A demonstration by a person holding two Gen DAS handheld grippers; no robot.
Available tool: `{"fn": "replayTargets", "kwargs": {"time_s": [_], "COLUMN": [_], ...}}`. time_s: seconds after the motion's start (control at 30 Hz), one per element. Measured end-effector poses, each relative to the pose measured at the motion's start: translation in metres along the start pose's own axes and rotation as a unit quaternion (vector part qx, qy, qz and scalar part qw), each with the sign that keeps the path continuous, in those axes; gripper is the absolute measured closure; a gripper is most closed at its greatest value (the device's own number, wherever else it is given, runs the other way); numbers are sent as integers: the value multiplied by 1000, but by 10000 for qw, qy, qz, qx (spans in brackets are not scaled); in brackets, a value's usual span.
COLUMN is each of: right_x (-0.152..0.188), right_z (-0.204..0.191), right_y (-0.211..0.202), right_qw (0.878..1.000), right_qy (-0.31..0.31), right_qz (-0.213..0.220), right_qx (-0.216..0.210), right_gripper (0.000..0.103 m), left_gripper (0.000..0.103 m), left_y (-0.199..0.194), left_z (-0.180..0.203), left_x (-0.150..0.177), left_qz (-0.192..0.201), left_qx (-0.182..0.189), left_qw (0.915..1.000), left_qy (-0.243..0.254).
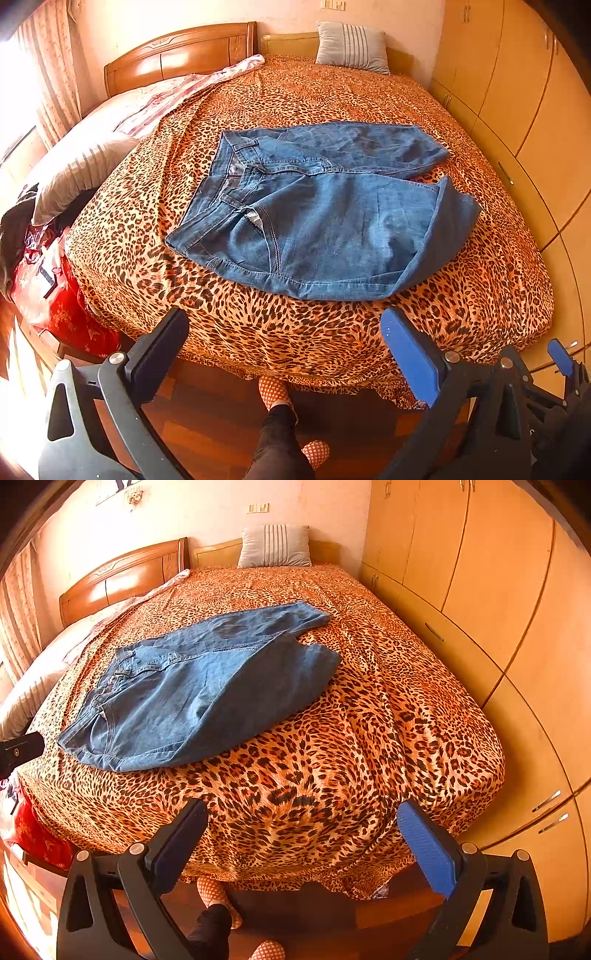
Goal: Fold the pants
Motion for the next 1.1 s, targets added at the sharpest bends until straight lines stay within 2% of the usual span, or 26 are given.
{"fn": "replayTargets", "kwargs": {"time_s": [0.33,0.5,0.63,0.7,0.8,0.87,0.97,1.03,1.1], "right_x": [-16,-33,-61,-82,-118,-144,-174,-190,-200], "right_z": [-8,-6,3,11,19,18,6,-7,-19], "right_y": [13,25,41,52,76,93,121,143,165], "right_qw": [9999,9995,9986,9980,9956,9937,9902,9859,9813], "right_qy": [23,114,241,335,502,584,635,695,783], "right_qz": [-112,-274,-437,-511,-755,-939,-1208,-1459,-1698], "right_qx": [40,-106,-195,-188,-219,-206,-298,-434,-454], "right_gripper": [0,0,0,0,0,0,0,0,0], "left_gripper": [0,0,0,0,0,0,0,0,0], "left_y": [24,60,83,98,119,137,168,188,206], "left_z": [-7,-24,-53,-69,-89,-96,-102,-100,-96], "left_x": [-15,-27,-54,-75,-107,-129,-154,-165,-169], "left_qz": [-370,-989,-1324,-1547,-1983,-2261,-2747,-3000,-3233], "left_qx": [-2,-234,-507,-444,-232,80,508,680,617], "left_qw": [9993,9948,9899,9869,9798,9739,9595,9507,9437], "left_qy": [-24,-79,-85,-105,-132,-184,-350,-399,-323]}}
Point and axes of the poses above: each gripper's, at about its wrist camera, not at the fingertips, and y roughly the way its jaws point, z to its right, x to its underside, the point moved 6 cm from there along y, roughly the way its jaws point, and after that the axes turned 10 degrees about -z, right-handed, at the moved point
